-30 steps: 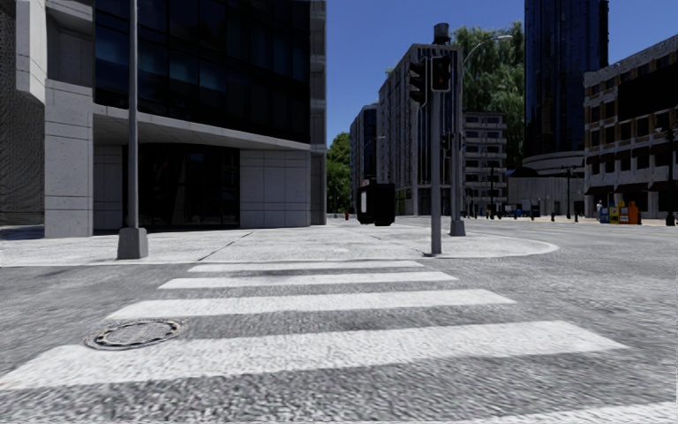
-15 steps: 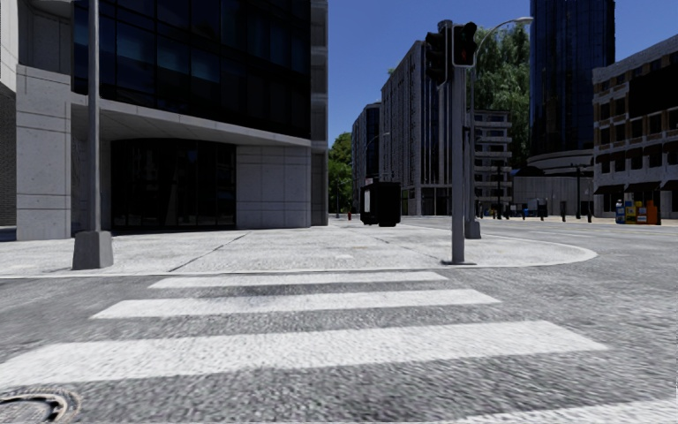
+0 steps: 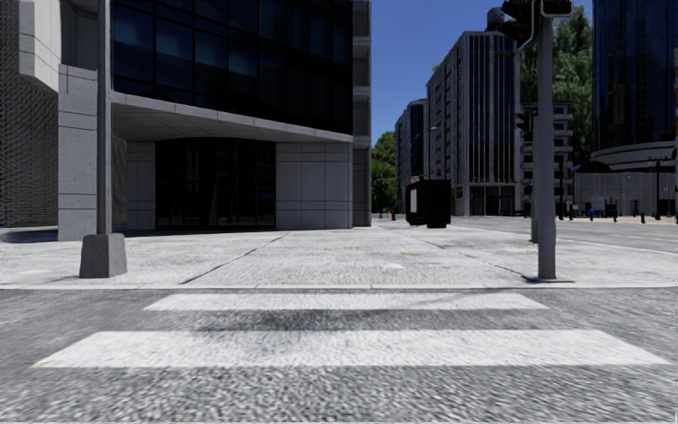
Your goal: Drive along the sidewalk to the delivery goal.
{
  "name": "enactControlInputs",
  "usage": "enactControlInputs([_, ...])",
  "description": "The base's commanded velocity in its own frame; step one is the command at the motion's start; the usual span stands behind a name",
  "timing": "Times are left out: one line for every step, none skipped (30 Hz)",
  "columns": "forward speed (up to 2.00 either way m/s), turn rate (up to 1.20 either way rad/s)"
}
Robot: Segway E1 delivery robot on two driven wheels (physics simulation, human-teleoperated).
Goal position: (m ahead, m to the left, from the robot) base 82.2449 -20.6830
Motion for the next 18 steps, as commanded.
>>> enactControlInputs([2.00, 0.00])
enactControlInputs([2.00, 0.00])
enactControlInputs([2.00, 0.00])
enactControlInputs([2.00, 0.00])
enactControlInputs([2.00, 0.00])
enactControlInputs([2.00, 0.00])
enactControlInputs([2.00, 0.00])
enactControlInputs([2.00, 0.00])
enactControlInputs([2.00, 0.00])
enactControlInputs([2.00, 0.00])
enactControlInputs([2.00, 0.00])
enactControlInputs([2.00, 0.00])
enactControlInputs([2.00, 0.00])
enactControlInputs([2.00, 0.00])
enactControlInputs([2.00, 0.00])
enactControlInputs([2.00, 0.00])
enactControlInputs([2.00, 0.00])
enactControlInputs([2.00, 0.00])
